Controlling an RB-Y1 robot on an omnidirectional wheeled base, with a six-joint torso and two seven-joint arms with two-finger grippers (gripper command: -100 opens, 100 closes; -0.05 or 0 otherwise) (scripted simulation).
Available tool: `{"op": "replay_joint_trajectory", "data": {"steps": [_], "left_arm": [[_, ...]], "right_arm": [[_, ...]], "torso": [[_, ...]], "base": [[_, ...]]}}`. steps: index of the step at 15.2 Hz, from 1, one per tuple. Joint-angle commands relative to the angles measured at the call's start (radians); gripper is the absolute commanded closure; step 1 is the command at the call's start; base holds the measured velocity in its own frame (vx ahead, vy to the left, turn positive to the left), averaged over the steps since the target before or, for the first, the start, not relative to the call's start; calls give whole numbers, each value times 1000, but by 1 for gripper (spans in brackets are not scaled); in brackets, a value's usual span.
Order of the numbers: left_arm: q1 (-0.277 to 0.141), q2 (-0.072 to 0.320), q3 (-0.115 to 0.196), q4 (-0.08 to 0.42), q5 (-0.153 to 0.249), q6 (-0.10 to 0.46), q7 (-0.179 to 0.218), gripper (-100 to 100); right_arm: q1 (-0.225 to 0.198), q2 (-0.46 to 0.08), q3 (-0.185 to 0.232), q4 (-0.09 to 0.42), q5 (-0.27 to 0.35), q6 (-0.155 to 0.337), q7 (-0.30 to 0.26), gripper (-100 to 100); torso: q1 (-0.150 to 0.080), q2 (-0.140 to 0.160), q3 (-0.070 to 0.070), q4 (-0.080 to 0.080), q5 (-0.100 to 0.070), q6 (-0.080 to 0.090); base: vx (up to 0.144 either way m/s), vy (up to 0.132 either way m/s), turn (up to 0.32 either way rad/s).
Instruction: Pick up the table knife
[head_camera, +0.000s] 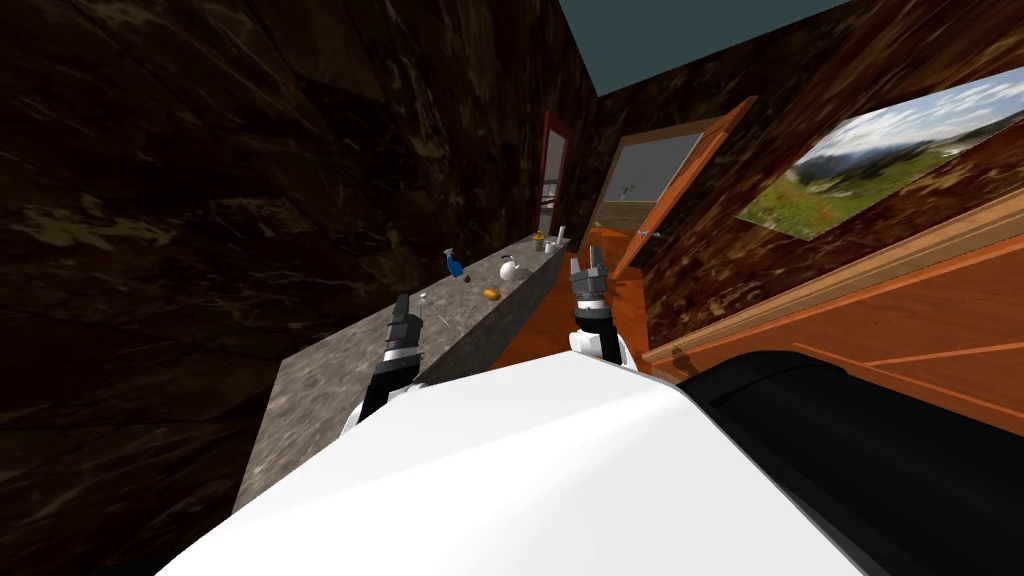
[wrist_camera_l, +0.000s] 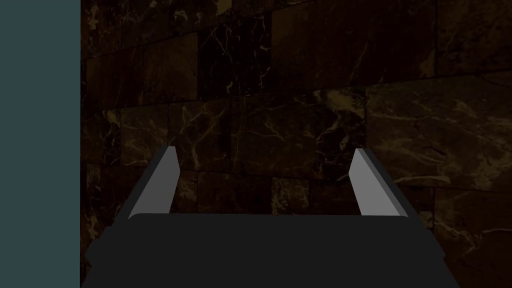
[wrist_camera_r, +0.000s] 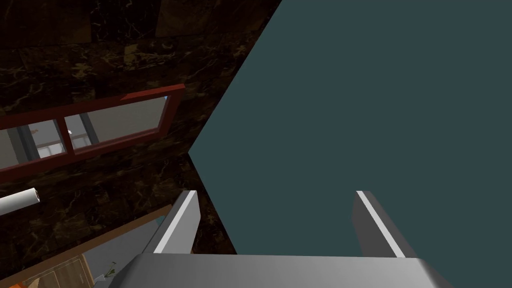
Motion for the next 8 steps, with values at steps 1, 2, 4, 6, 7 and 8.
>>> {"op": "replay_joint_trajectory", "data": {"steps": [1, 2, 4, 6, 7, 8], "left_arm": [[4, 48, 10, 17, 5, 34, -7, -100], [4, 48, 10, 17, 5, 34, -7, -100], [12, 104, 25, 36, 13, 89, -18, -100], [17, 139, 33, 46, 17, 120, -24, -100], [17, 139, 33, 46, 17, 120, -24, -100], [22, 168, 42, 57, 21, 151, -30, -100]], "right_arm": [[0, 0, 0, 0, 0, 0, 0, 0], [0, 0, 0, 0, 0, 0, 0, 0], [0, 0, 0, 0, 0, 0, 0, 0], [0, 0, 0, 0, 0, 0, 0, 0], [0, 0, 0, 0, 0, 0, 0, 0], [0, 0, 0, 0, 0, 0, 0, 0]], "torso": [[0, 0, 0, 0, 0, 0], [0, 0, 0, 0, 0, 0], [0, -1, 0, 0, 0, 0], [-1, -1, -1, 0, 0, 0], [-1, -1, -1, 0, 0, 0], [-1, -1, -1, 0, 0, 0]], "base": [[30, -33, -65], [33, -29, -46], [48, -45, -79], [46, -48, -62], [38, -47, -49], [41, -44, -62]]}}
